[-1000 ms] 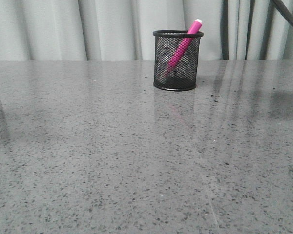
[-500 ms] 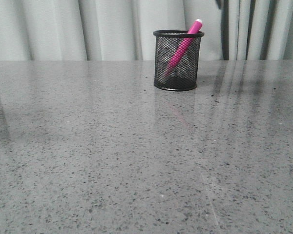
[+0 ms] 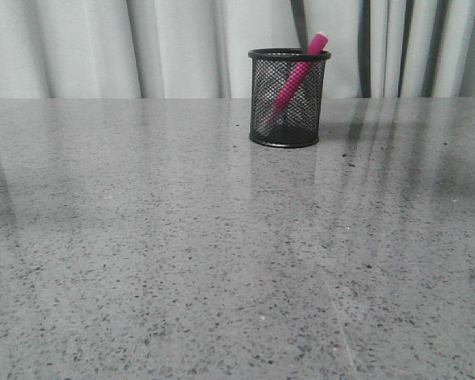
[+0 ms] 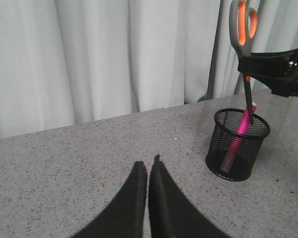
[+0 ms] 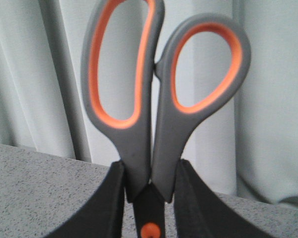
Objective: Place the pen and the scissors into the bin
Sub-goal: 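Carry the scissors over the holder and lower blades-first inside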
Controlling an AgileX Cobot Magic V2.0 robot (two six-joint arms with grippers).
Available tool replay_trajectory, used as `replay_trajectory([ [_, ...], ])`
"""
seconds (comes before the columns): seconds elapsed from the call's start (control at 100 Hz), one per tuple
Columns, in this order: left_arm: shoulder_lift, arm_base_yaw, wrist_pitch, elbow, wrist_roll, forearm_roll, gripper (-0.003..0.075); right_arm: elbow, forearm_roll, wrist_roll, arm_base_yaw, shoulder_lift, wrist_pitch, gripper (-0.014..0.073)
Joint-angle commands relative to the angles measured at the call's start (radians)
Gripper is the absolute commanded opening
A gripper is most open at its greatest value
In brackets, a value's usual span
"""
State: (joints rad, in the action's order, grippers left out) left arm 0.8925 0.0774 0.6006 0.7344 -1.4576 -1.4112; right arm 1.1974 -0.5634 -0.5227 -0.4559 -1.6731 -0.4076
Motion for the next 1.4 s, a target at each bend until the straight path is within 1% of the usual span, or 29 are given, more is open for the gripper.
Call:
replay_trajectory([
  [0.0,-0.011,-0.005,-0.01,0.029,-0.006,-0.056,-0.0019,0.039,0.043,0.021,0.001,0.031,-0.094,-0.0076],
  [0.17,-0.011,-0.005,-0.01,0.029,-0.006,-0.054,-0.0019,0.036,0.043,0.021,0.001,0.015,-0.095,-0.0076],
  [0.24,-0.011,-0.005,-0.01,0.029,-0.006,-0.054,-0.0019,0.03,0.043,0.054,0.001,0.007,-0.087,-0.0076],
  [0.35,-0.011,-0.005,-0.012,0.029,-0.006,-0.054,-0.0019,0.01,0.047,0.097,0.0,-0.01,-0.123,-0.0076],
  [0.49,-0.011,-0.005,-0.012,0.029,-0.006,-0.054,-0.0019,-0.015,0.064,0.098,-0.006,-0.019,-0.126,-0.0076],
  [0.61,-0.011,-0.005,-0.012,0.029,-0.007,-0.054,-0.0019,-0.046,0.064,0.098,-0.018,-0.019,-0.168,-0.0076],
  [0.9,-0.009,-0.005,-0.012,0.029,-0.015,-0.054,-0.0019,-0.101,0.065,0.098,-0.019,-0.019,-0.186,-0.0076],
  [1.19,-0.009,-0.005,-0.012,0.029,-0.015,-0.054,-0.0019,-0.103,0.065,0.098,-0.019,-0.019,-0.153,-0.0072],
  [1.26,-0.009,-0.005,-0.012,0.029,-0.015,-0.054,-0.0019,-0.103,0.065,0.098,-0.019,-0.019,-0.148,-0.0036],
  [1.3,-0.009,-0.005,-0.012,0.029,-0.015,-0.054,-0.0019,-0.103,0.065,0.098,-0.019,-0.019,-0.148,0.0002],
  [1.39,-0.009,-0.005,-0.012,0.029,-0.015,-0.054,-0.0019,-0.103,0.065,0.098,-0.019,-0.019,-0.148,0.0126],
])
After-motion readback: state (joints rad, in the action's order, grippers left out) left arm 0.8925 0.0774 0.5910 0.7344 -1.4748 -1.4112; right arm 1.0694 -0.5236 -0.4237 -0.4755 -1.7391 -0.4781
